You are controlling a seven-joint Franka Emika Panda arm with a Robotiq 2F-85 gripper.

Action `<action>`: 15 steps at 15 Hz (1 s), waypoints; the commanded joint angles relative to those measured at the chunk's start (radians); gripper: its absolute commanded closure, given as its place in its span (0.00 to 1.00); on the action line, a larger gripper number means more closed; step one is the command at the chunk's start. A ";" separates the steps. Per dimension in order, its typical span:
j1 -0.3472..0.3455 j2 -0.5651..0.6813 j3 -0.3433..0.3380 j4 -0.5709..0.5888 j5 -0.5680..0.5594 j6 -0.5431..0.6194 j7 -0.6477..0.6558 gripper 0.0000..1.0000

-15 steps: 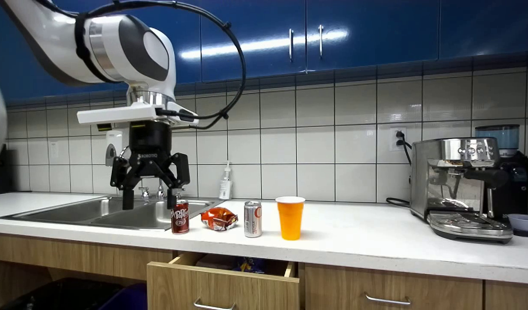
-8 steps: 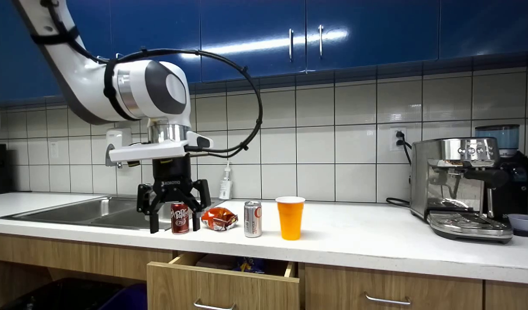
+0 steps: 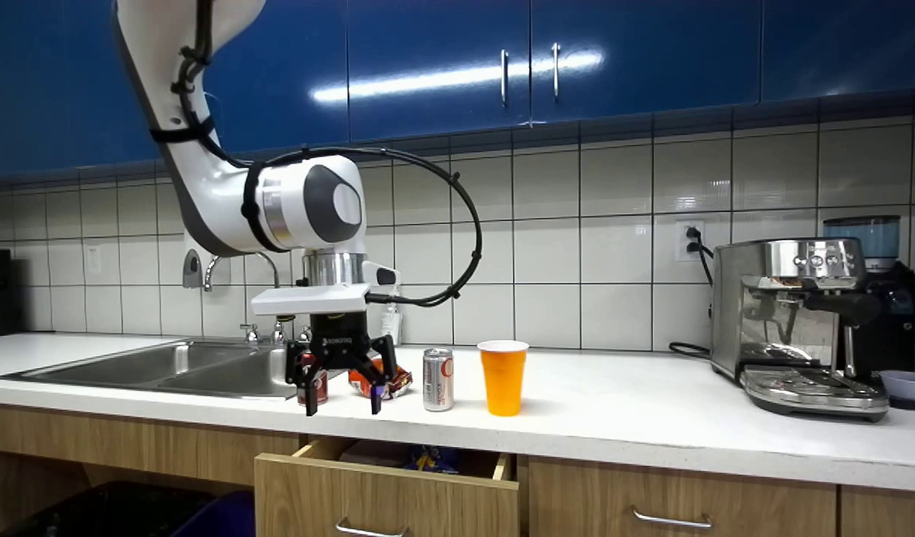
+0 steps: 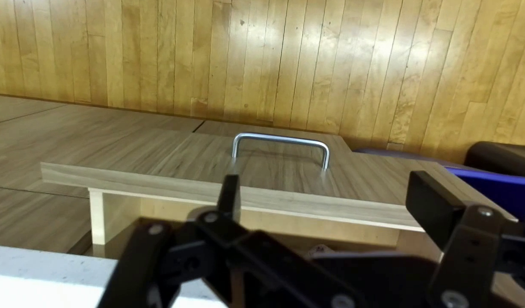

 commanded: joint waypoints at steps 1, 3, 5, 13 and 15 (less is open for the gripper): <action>-0.014 0.114 0.001 0.115 0.040 0.015 -0.055 0.00; -0.016 0.160 0.004 0.162 0.050 0.013 -0.058 0.00; -0.018 0.200 0.006 0.204 0.059 0.010 -0.055 0.00; -0.030 0.346 0.013 0.327 0.103 0.002 -0.049 0.00; -0.041 0.366 0.021 0.338 0.132 -0.003 -0.058 0.00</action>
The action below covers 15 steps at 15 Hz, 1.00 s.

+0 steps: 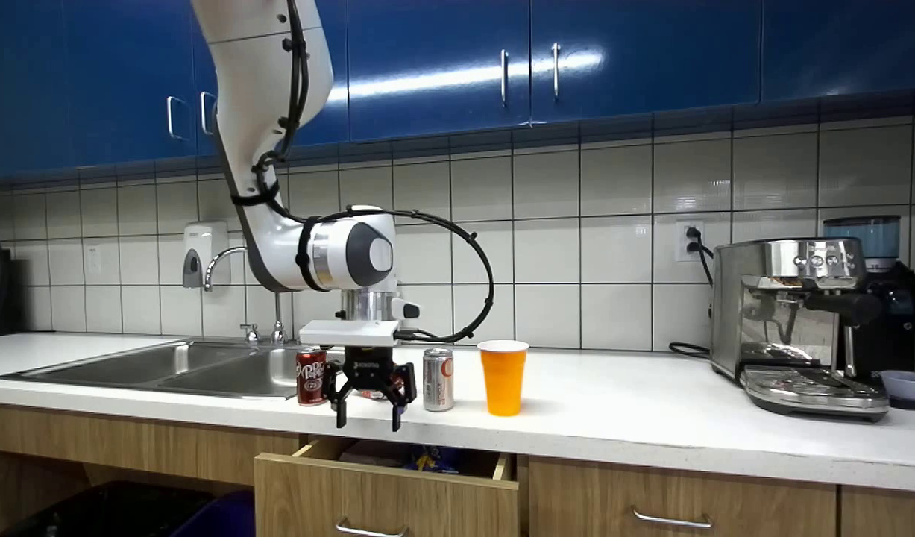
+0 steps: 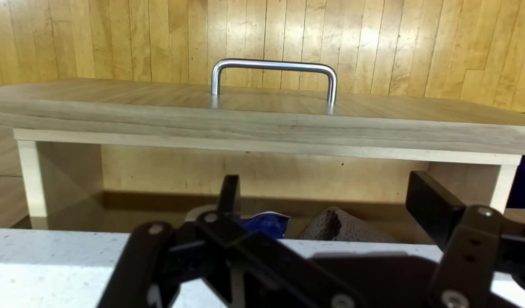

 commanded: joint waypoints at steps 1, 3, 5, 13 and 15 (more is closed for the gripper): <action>-0.010 0.013 0.009 0.010 0.007 -0.003 0.003 0.00; -0.014 0.032 0.010 0.020 0.017 -0.003 0.002 0.00; -0.015 0.037 0.010 0.025 0.018 -0.003 0.002 0.00; -0.015 0.037 0.011 0.028 0.018 -0.003 0.002 0.00; -0.015 0.037 0.011 0.028 0.018 -0.003 0.002 0.00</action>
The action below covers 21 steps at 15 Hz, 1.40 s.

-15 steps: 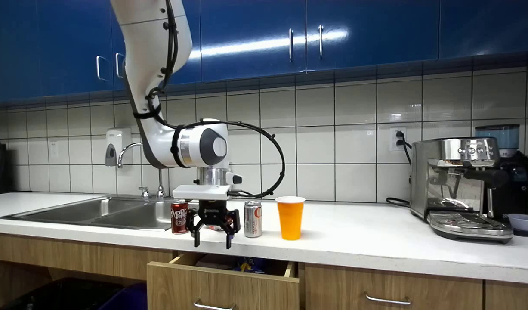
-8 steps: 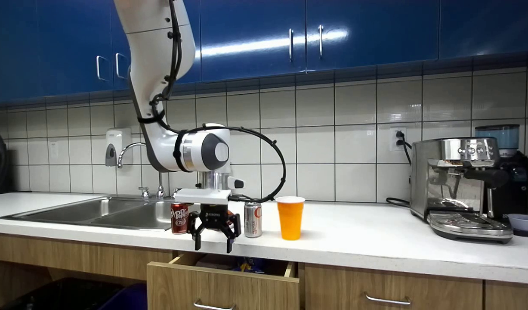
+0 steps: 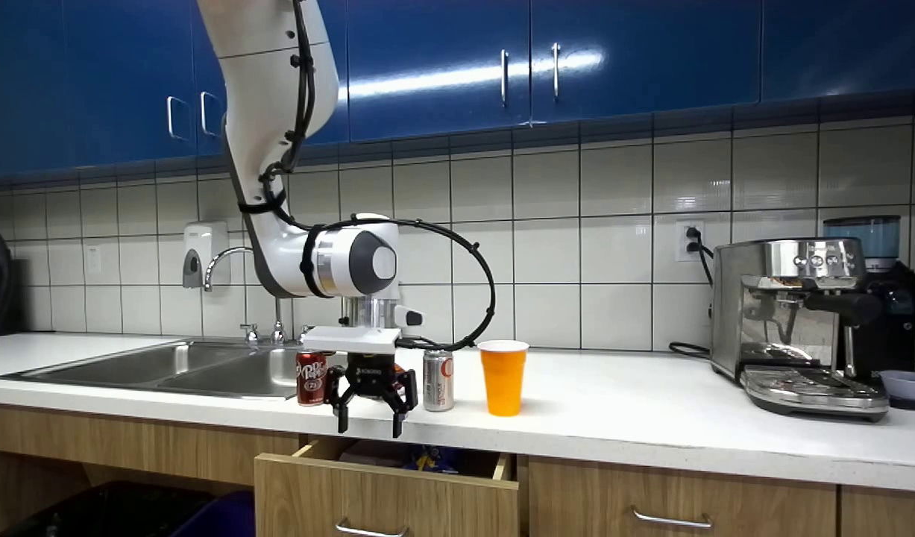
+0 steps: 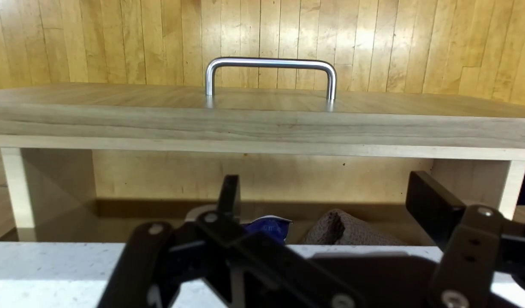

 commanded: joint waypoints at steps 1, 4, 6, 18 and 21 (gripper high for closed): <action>-0.008 0.000 0.008 0.002 -0.005 -0.003 0.004 0.00; 0.006 -0.001 0.009 -0.020 -0.020 0.030 0.012 0.00; 0.008 0.007 0.014 -0.026 -0.018 0.041 0.005 0.00; 0.015 0.084 0.007 -0.037 -0.034 0.197 0.014 0.00; 0.011 0.105 0.006 -0.022 -0.030 0.214 0.012 0.00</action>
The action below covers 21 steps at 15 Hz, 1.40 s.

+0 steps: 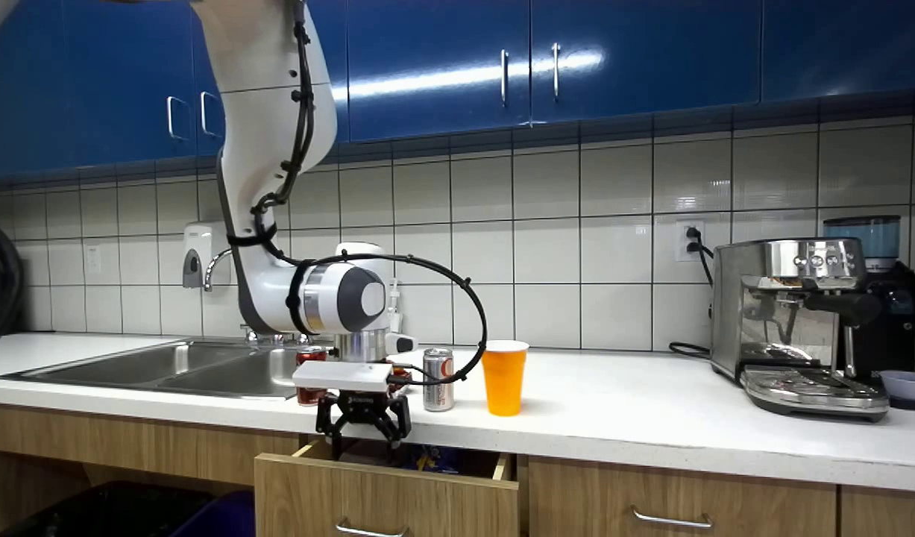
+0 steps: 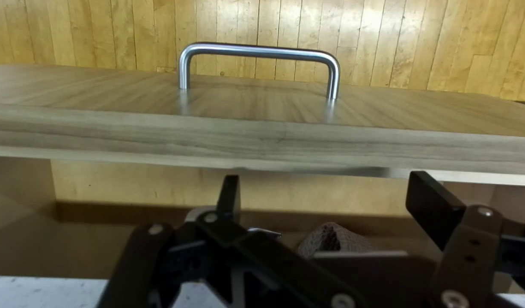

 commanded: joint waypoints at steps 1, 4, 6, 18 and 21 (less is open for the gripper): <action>-0.007 0.028 -0.001 0.026 -0.015 0.021 0.011 0.00; -0.006 0.047 -0.003 0.034 -0.015 0.022 0.014 0.00; -0.006 0.055 -0.005 0.037 -0.015 0.017 0.016 0.00; -0.008 0.011 0.010 0.011 0.023 -0.134 0.053 0.00; -0.008 0.002 0.013 -0.002 0.028 -0.147 0.060 0.00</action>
